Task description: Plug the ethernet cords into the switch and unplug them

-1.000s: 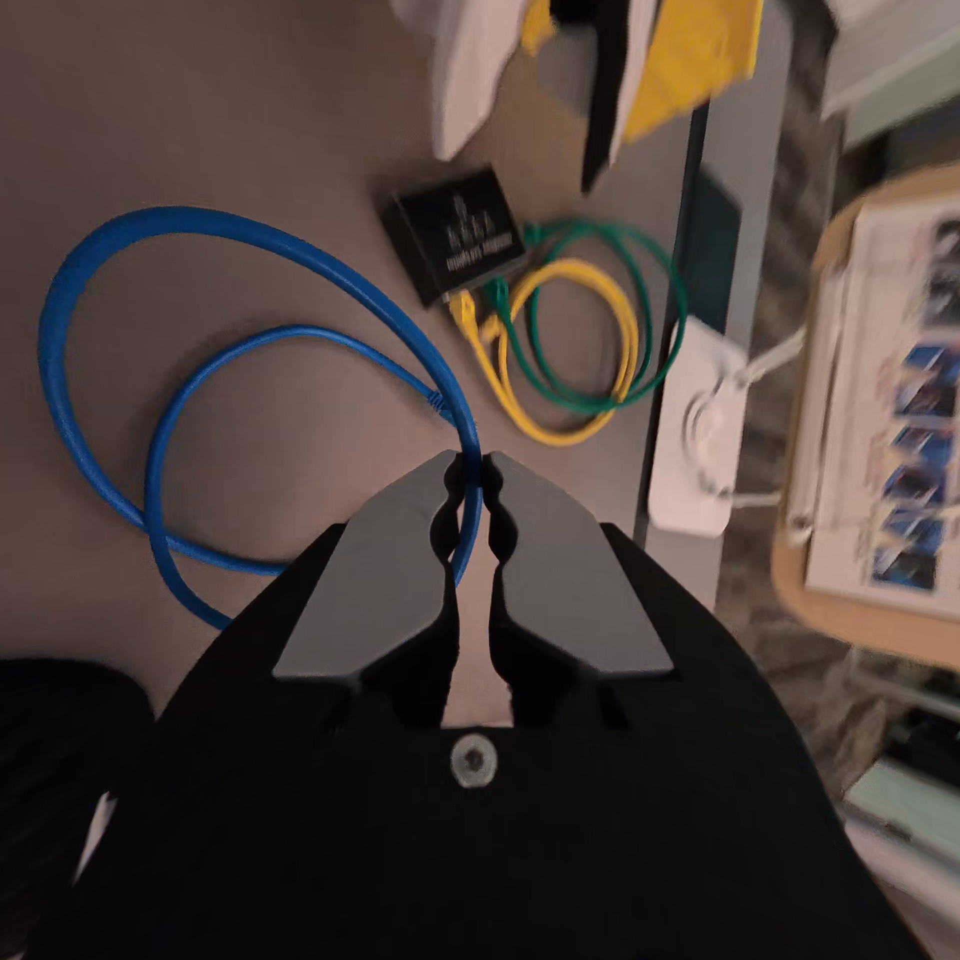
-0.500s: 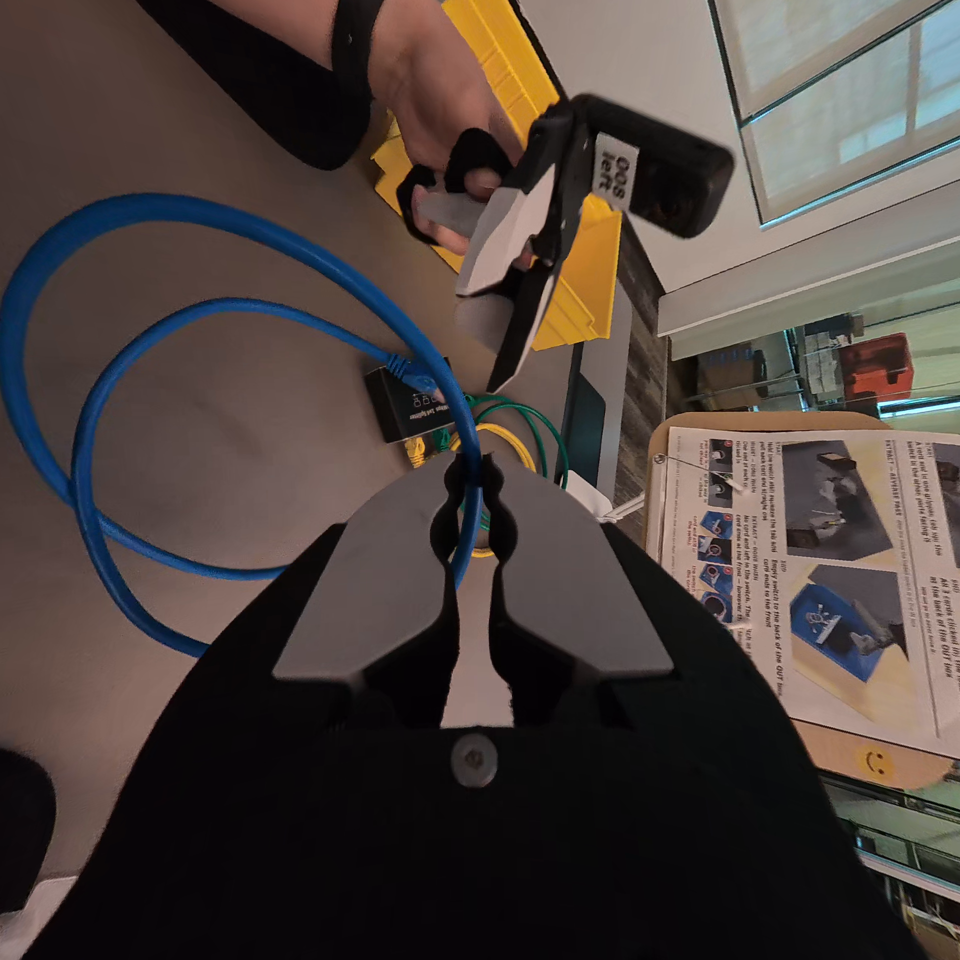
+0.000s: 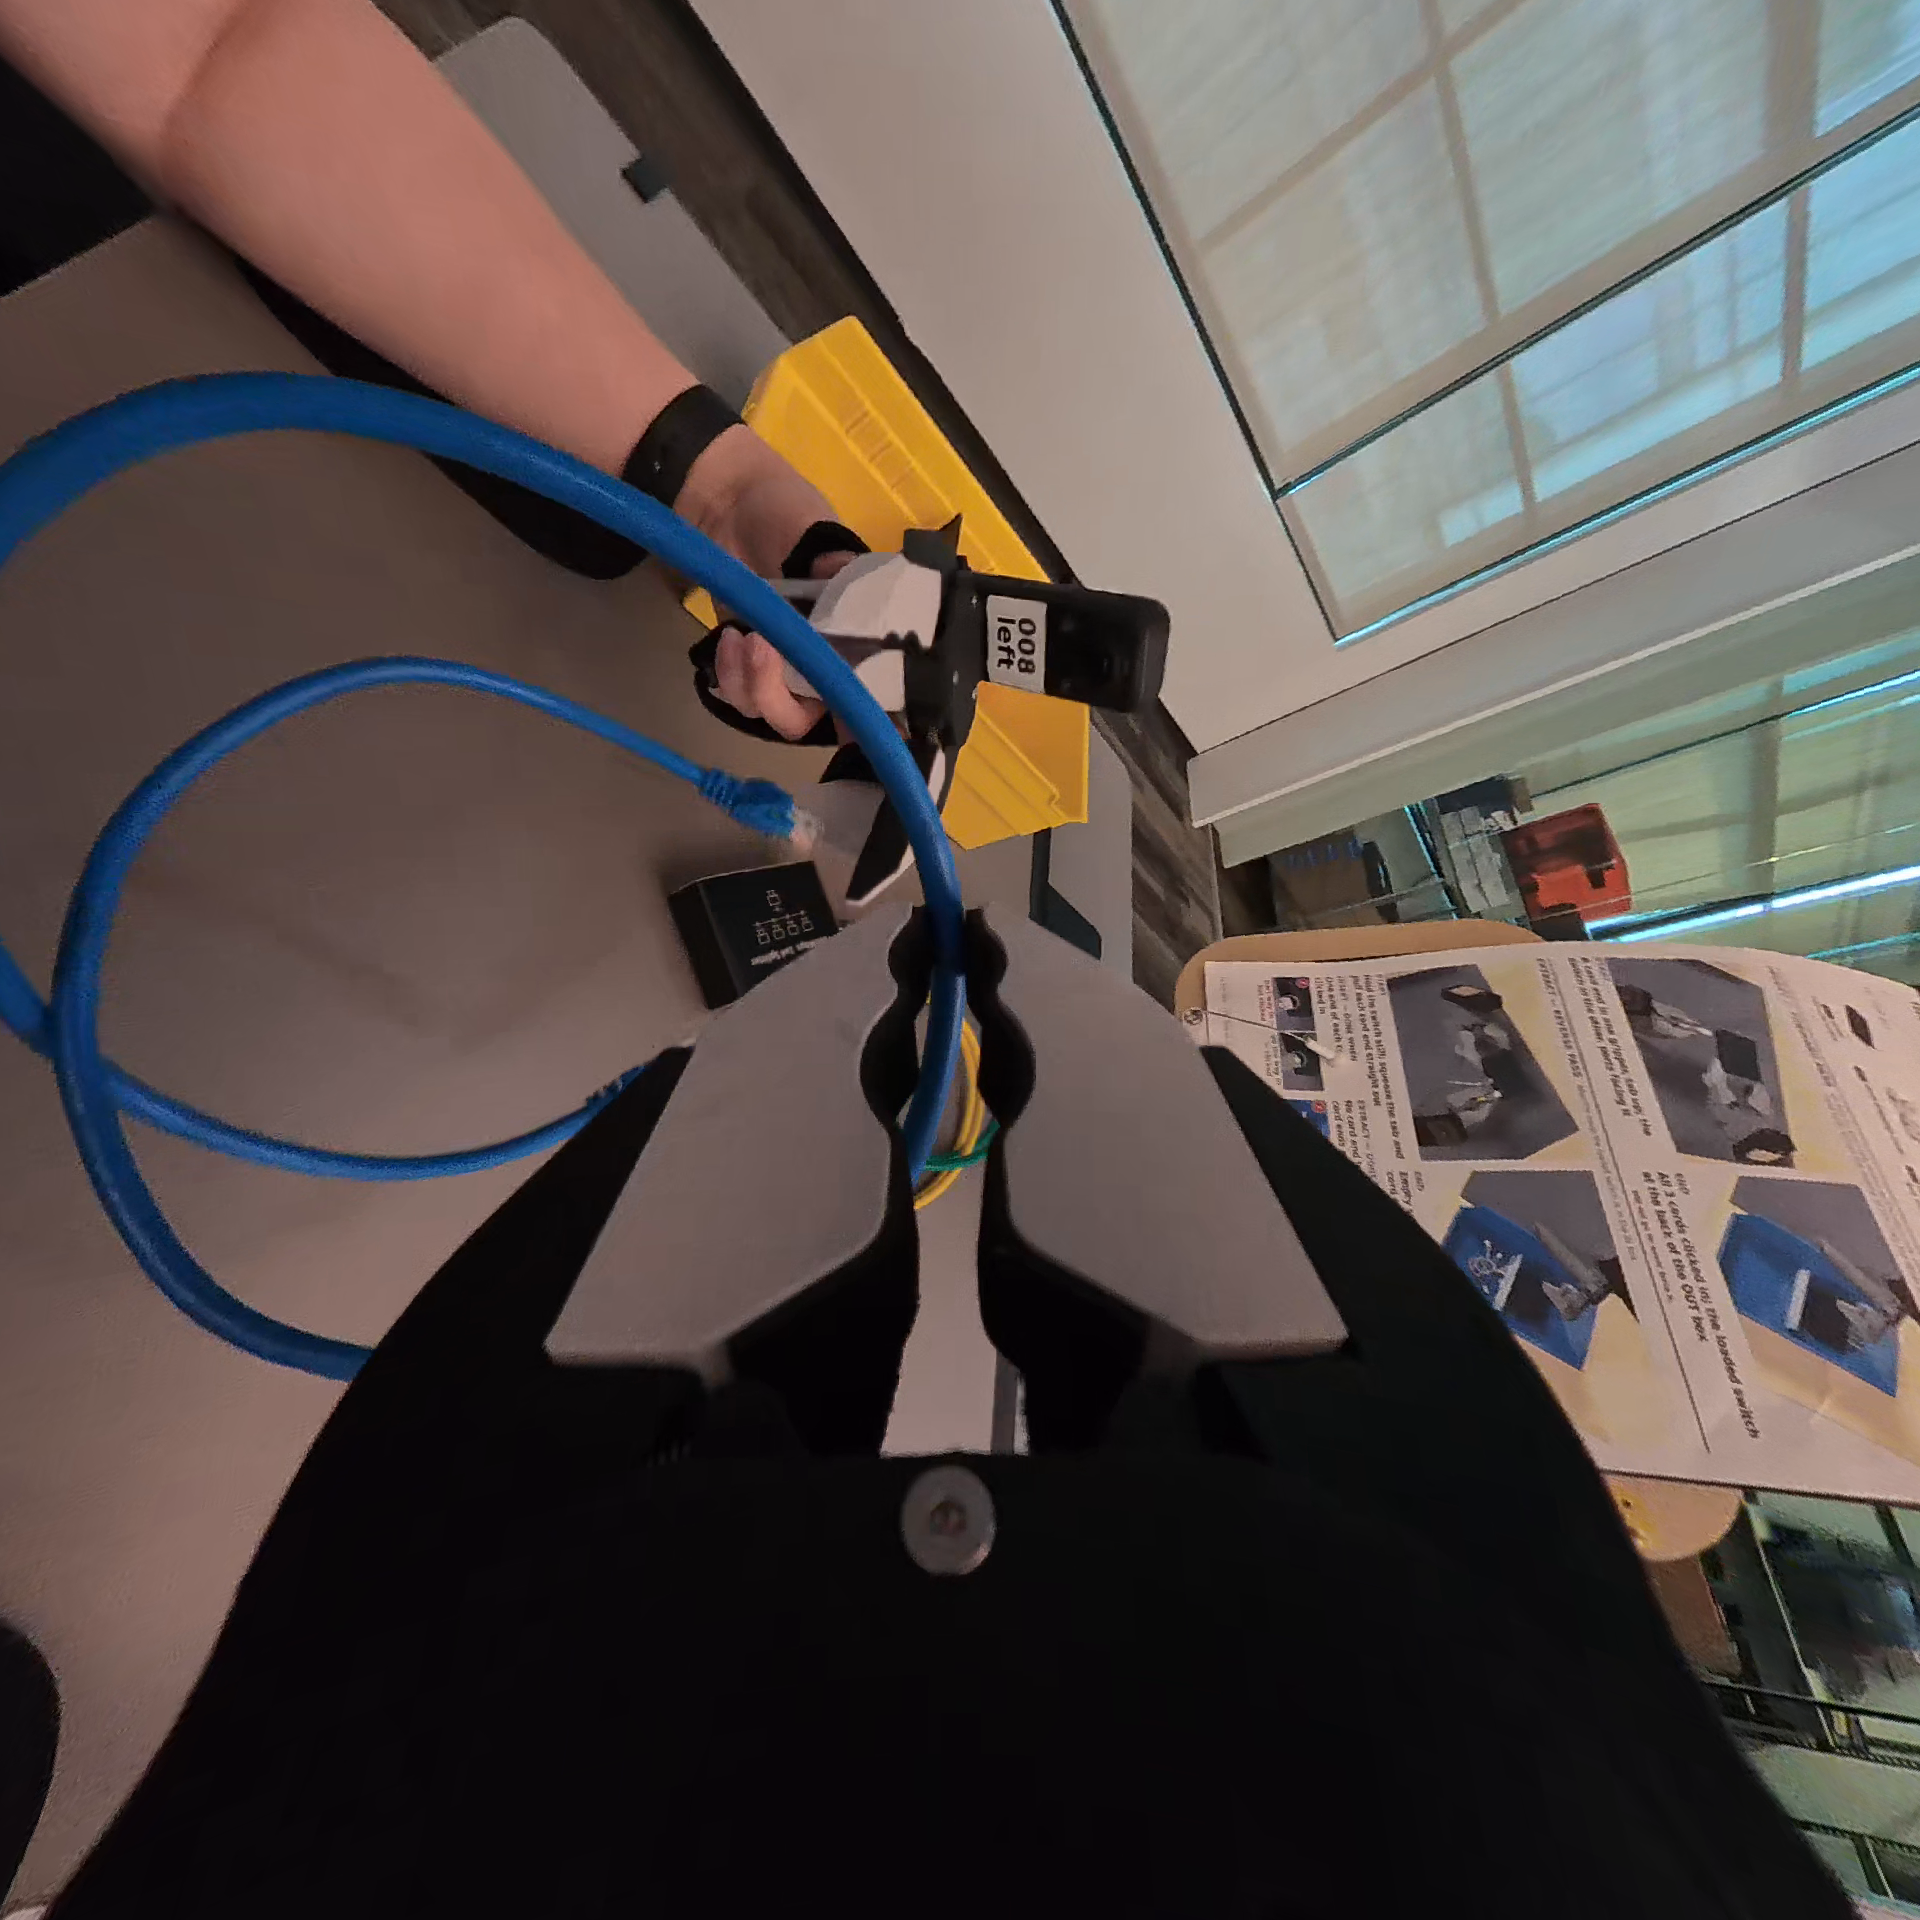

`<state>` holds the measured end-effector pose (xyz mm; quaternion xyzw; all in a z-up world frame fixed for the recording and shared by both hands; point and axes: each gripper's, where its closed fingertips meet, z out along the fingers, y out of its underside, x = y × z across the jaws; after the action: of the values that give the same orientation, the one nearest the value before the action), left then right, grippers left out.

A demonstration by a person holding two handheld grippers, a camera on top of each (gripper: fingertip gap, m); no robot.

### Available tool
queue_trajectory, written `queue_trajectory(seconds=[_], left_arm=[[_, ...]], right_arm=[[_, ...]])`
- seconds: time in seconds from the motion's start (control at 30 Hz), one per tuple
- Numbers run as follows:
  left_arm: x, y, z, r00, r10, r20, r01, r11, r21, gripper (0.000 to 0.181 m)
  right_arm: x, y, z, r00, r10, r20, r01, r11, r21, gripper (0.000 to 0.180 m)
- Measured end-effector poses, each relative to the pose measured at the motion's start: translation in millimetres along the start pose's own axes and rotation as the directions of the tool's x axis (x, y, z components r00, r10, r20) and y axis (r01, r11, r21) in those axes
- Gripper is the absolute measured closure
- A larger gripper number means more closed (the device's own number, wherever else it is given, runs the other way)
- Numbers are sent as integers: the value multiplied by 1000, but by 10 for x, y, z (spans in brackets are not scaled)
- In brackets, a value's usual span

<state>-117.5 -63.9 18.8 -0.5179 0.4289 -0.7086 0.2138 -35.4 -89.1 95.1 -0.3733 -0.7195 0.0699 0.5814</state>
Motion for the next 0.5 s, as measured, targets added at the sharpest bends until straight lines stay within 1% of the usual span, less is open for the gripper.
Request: queue_trajectory(seconds=[0.1,0.13,0.17,0.27,0.33,0.4,0.43,0.47,0.5], left_arm=[[-35,-41,-64,1000,13,13,-13,999,41,93],[-25,-34,-59,1000,13,-4,-13,999,48,94],[20,-35,-36,999,9,-47,-6,998,61,93],[305,-55,90,965,-4,-260,32,994,102,108],[475,42,220,937,0,-350,15,999,42,117],[554,187,340,929,-1,-370,-18,999,-49,123],[597,245,377,924,1,-383,-34,996,-79,128],[648,285,393,914,9,-406,-53,994,-96,146],[712,300,395,899,18,-438,-67,993,-95,158]], right_arm=[[25,-50,-67,1000,-1,-14,1,1000,28,173],[28,-81,-84,1000,-1,-16,1,999,44,173],[28,-114,-101,1000,-1,-16,2,998,63,173],[31,-211,-161,1000,17,-6,-16,991,133,173],[50,-219,-197,999,31,-8,-29,987,158,173],[70,-200,-224,999,46,-11,-44,984,171,173],[85,-189,-235,998,53,-15,-50,983,176,173],[96,-176,-243,998,60,-17,-56,982,180,173],[104,-164,-250,998,67,-17,-63,981,184,173]])
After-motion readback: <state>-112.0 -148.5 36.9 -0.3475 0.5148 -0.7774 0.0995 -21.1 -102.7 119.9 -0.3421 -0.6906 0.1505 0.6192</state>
